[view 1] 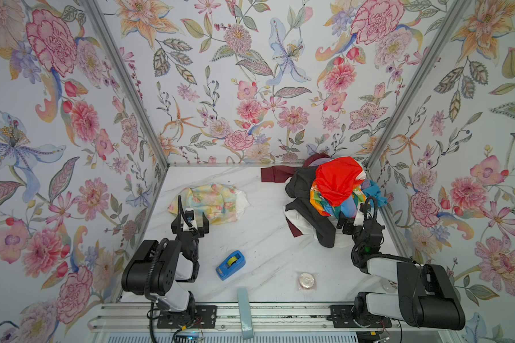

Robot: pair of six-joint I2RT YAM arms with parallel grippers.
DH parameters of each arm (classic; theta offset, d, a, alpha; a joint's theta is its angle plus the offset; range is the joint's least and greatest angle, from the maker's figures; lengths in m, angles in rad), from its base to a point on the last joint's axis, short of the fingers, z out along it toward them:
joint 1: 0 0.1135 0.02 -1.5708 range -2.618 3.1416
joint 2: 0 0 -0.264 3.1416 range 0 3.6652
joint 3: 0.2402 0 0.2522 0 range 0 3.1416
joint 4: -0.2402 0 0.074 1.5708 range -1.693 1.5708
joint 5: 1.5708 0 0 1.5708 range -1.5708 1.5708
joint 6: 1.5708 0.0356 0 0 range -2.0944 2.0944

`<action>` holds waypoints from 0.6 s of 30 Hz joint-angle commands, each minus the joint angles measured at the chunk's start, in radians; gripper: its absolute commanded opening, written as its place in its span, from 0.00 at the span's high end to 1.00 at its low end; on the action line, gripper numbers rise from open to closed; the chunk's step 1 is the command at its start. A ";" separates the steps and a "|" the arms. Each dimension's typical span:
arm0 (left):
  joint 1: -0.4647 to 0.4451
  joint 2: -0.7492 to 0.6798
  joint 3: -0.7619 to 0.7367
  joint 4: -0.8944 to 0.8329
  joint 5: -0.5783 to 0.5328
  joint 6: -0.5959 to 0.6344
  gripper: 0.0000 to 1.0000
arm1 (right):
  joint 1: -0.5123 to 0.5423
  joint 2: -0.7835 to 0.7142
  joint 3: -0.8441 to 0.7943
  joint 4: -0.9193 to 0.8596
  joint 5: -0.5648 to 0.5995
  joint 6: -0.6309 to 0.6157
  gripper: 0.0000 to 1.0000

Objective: Pick out a specific cloth from the pile

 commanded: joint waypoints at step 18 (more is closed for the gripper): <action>0.017 -0.007 -0.018 0.080 0.011 -0.012 0.01 | 0.039 0.254 0.021 0.304 -0.031 -0.027 0.01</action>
